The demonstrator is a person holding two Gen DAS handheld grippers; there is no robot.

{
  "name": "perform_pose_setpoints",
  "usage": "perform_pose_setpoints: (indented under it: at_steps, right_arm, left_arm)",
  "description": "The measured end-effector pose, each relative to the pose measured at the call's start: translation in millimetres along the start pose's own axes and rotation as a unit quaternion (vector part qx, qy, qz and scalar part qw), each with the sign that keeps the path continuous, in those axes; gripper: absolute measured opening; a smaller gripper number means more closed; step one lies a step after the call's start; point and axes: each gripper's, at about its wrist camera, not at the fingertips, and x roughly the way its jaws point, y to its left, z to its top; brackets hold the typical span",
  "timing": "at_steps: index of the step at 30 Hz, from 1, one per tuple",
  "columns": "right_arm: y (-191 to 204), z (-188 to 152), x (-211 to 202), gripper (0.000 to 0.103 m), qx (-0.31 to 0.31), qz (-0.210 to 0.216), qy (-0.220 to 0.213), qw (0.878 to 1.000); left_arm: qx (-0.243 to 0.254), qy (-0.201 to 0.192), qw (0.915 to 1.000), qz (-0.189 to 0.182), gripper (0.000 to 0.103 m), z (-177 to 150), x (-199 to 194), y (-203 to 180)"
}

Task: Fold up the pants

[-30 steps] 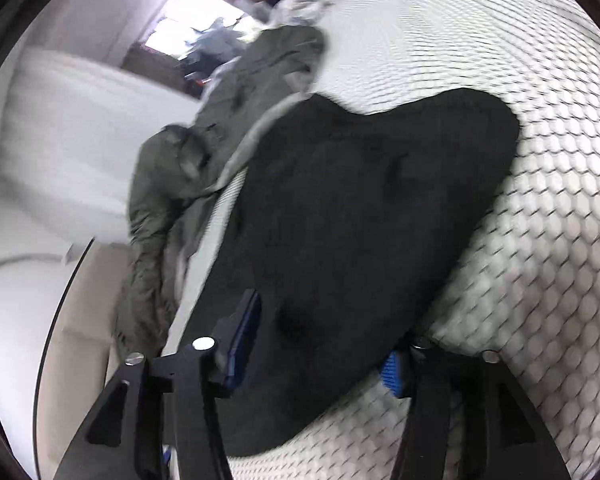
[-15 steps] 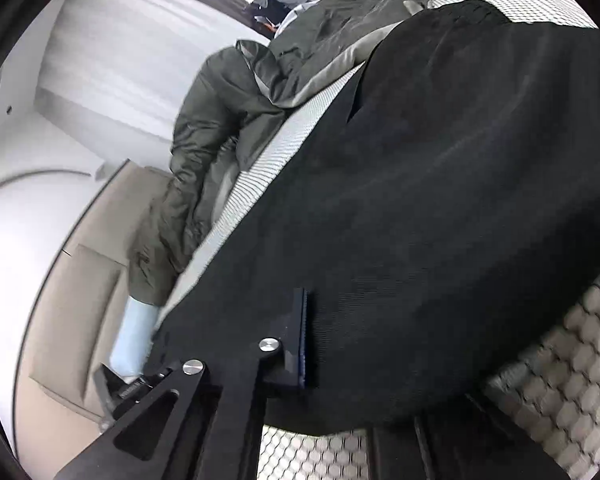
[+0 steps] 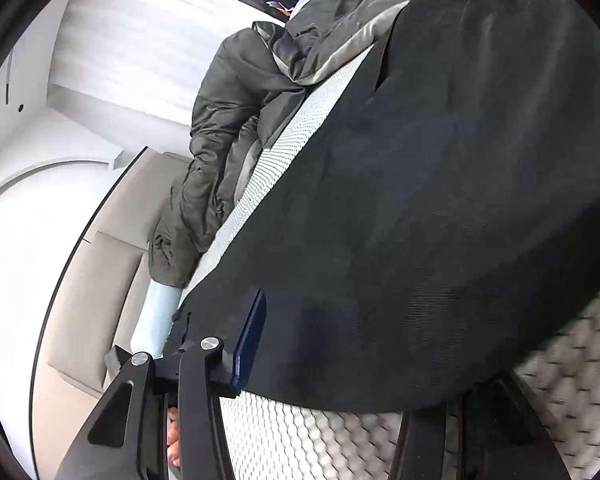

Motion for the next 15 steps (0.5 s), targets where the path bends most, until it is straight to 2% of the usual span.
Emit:
perform_pose_setpoints:
  at_steps: [1,2,3,4,5,7,8,13,15]
  right_arm:
    - [2,0,4,0.049,0.003,-0.001,-0.002,1.000]
    - [4,1,9,0.049,0.006,-0.003,-0.006,1.000]
    - [6,1,15,0.044,0.007,-0.006,-0.011,1.000]
    - [8,1,20,0.029,0.005,-0.012,-0.014,1.000]
    - [8,1,19,0.022,0.000,-0.028,-0.020,0.999]
    - [8,1,23,0.011,0.000,-0.035,-0.019,0.999]
    - [7,0,18,0.009,0.002,-0.027,-0.020,0.999]
    - [1,-6,10,0.009,-0.011,-0.032,-0.001,0.999]
    - [-5,-8,8,0.010,-0.007,-0.024,0.008,1.000]
  left_arm:
    - [0.002,-0.003,1.0000,0.005,0.064,-1,4,-5]
    - [0.007,-0.008,0.9999,0.013,0.057,-3,6,-10]
    - [0.011,-0.015,0.9995,0.024,0.048,-5,7,-12]
    - [0.011,-0.016,0.9990,0.041,0.030,-4,10,-13]
    - [0.006,-0.016,0.9987,0.049,0.020,-5,9,-9]
    - [-0.001,-0.011,0.9993,0.035,0.015,-6,5,0]
    - [0.003,-0.010,0.9994,0.032,0.015,-6,2,3]
    - [0.035,0.001,0.9989,0.031,0.016,-12,-4,9]
    - [0.022,0.002,0.9994,0.026,0.017,-12,-7,9]
